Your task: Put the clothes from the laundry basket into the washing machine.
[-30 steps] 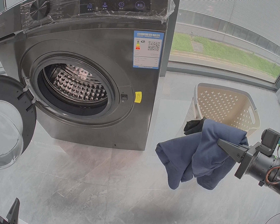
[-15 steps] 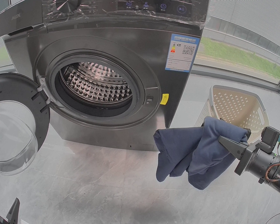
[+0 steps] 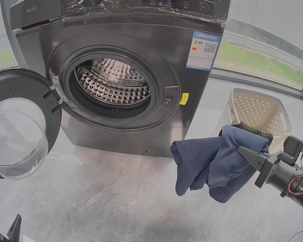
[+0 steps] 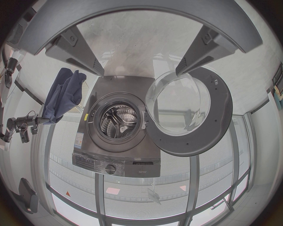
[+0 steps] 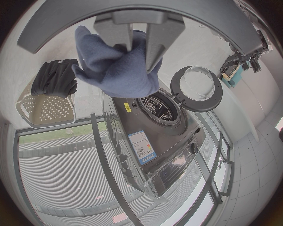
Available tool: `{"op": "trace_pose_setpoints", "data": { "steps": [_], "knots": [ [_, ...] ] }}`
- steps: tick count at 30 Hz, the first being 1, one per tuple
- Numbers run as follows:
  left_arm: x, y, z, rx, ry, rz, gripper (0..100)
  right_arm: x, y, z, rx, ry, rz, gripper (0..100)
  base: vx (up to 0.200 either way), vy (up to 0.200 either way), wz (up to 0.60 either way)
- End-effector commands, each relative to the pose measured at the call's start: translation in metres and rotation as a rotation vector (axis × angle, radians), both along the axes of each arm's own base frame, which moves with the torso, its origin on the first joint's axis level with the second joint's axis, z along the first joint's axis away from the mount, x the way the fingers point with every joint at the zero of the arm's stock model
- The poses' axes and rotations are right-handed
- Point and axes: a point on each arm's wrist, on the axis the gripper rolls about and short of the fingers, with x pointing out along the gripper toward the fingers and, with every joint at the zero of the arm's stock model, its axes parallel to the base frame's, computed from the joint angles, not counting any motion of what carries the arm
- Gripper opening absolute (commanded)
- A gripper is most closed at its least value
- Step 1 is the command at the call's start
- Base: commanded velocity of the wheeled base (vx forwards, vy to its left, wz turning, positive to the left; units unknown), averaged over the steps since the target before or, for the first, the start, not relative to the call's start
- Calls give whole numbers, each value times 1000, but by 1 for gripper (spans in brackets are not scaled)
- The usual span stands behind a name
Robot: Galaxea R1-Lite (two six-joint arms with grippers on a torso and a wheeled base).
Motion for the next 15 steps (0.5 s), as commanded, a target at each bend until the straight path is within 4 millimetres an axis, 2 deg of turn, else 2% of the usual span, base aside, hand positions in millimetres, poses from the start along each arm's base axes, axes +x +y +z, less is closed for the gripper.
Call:
{"op": "trace_pose_setpoints", "data": {
  "steps": [1,15],
  "knots": [
    [1,0,-4,-1,7,0,100,2,-1,0,0,0,-9,0,0,200,0],
    [0,0,-4,-1,6,0,100,3,-2,2,4,-6,-15,0,0,200,0]
  ]
}}
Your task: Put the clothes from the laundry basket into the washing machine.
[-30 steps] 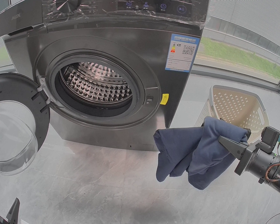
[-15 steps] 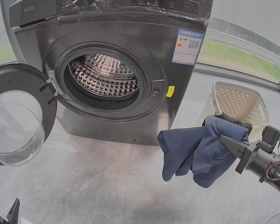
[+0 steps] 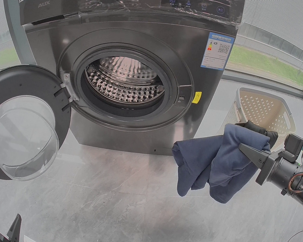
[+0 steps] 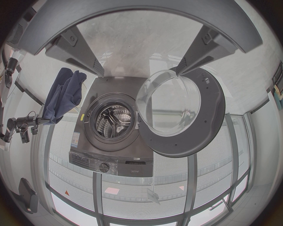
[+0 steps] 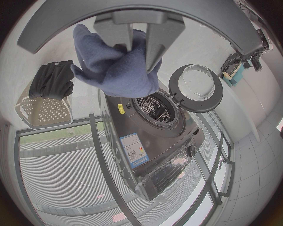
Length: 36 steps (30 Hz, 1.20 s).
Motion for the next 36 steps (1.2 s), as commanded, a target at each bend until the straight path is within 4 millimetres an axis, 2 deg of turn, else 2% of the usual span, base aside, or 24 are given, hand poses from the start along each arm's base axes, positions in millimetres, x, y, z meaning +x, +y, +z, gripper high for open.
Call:
{"op": "trace_pose_setpoints", "data": {
  "steps": [1,5,20,23,36],
  "knots": [
    [1,0,-4,1,7,2,100,0,0,0,1,1,0,0,0,200,0],
    [1,0,-4,-1,7,2,100,0,0,0,0,0,0,0,0,200,0],
    [1,0,-4,1,7,0,100,1,-1,0,1,-1,-6,0,0,0,0],
    [1,0,-4,1,7,0,100,1,-1,0,1,1,-6,0,200,0,0],
    [1,0,-4,1,7,0,100,2,-1,-3,0,15,-5,0,0,0,0]
  ]
}}
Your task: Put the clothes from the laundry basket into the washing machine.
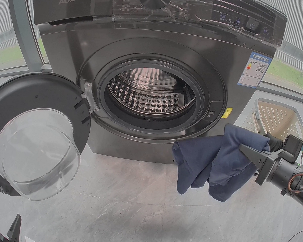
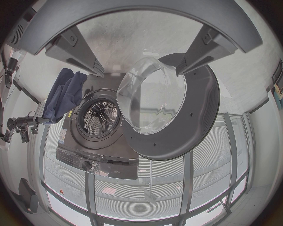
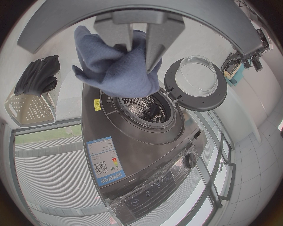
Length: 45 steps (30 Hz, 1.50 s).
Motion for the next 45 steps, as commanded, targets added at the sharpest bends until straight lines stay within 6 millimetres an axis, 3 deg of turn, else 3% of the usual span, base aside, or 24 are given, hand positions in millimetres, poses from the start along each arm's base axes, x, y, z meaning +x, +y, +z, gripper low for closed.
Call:
{"op": "trace_pose_setpoints", "data": {
  "steps": [1,9,10,14,22,30,33,35,45],
  "knots": [
    [1,0,-4,-1,7,0,100,2,1,-2,-1,10,0,0,0,0,0],
    [1,0,-4,19,3,6,100,6,10,-2,-2,22,-26,0,0,0,0],
    [1,0,-4,49,3,3,100,6,22,-1,-3,24,-20,0,0,0,0],
    [1,0,-4,64,2,1,100,11,35,9,65,27,-10,0,0,0,0],
    [0,0,-4,51,0,0,100,28,53,3,119,98,-8,0,0,0,0],
    [0,0,-3,80,-14,-9,100,27,87,7,151,57,79,0,0,0,0],
    [-8,-1,45,82,-193,-41,100,35,99,0,154,51,105,0,0,0,0],
    [-5,-2,58,89,-183,-94,100,40,106,1,167,38,112,0,0,0,0],
    [42,-11,65,27,112,-508,100,60,126,5,232,-33,161,0,0,0,0]
  ]
}}
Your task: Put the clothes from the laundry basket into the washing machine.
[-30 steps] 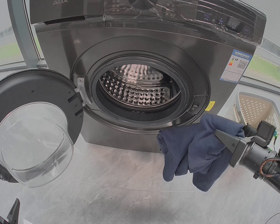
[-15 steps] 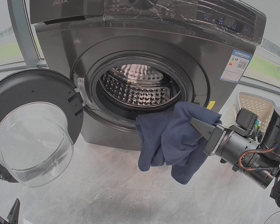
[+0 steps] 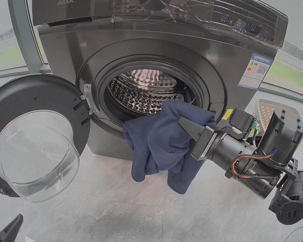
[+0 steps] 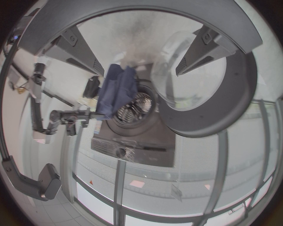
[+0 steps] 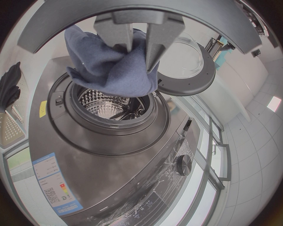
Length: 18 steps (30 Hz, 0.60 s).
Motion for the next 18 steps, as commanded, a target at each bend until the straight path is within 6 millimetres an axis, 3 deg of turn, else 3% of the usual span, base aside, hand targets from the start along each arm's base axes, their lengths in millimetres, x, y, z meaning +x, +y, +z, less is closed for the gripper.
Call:
{"op": "trace_pose_setpoints", "data": {
  "steps": [1,6,7,11,18],
  "knots": [
    [39,-4,5,-4,234,-203,100,16,18,-6,23,-24,18,0,0,0,0],
    [66,-9,9,5,299,-317,100,18,20,-3,44,-42,14,0,0,0,0],
    [80,-14,11,8,316,-370,100,17,19,-4,42,-40,11,0,0,0,0],
    [106,-28,11,13,350,-476,100,14,16,-2,44,-40,5,0,0,0,0],
    [154,-51,5,37,440,-503,100,7,9,-1,42,-40,4,0,0,0,0]
  ]
}}
